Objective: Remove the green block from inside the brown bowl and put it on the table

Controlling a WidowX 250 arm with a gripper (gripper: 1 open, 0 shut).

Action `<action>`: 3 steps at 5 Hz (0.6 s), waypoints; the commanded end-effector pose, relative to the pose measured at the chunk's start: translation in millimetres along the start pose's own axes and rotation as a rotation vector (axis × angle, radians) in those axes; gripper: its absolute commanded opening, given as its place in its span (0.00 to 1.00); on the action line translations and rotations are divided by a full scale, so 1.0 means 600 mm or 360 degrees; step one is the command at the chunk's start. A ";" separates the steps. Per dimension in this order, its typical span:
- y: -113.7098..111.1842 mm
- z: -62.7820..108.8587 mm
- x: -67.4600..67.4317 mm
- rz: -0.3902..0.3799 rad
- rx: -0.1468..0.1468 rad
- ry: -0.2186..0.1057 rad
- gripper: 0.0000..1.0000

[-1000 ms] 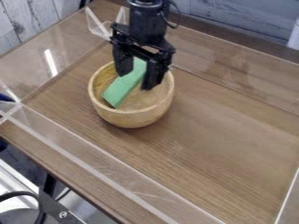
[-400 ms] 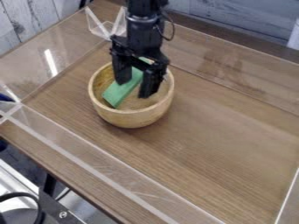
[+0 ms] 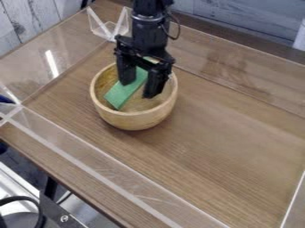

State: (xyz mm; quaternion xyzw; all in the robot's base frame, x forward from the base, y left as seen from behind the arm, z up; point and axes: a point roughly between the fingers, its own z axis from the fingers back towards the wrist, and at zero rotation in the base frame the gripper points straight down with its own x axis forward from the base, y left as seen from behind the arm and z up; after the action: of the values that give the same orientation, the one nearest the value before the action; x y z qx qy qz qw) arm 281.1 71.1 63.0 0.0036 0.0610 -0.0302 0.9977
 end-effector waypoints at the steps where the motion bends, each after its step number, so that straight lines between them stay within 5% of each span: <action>1: 0.007 0.031 0.017 0.0001 0.0031 -0.0113 1.00; 3: 0.007 0.027 0.022 -0.0005 0.0033 -0.0122 1.00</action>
State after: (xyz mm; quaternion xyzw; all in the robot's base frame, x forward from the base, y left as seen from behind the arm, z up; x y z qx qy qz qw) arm 285.4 71.2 63.8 0.0032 0.0507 -0.0304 0.9982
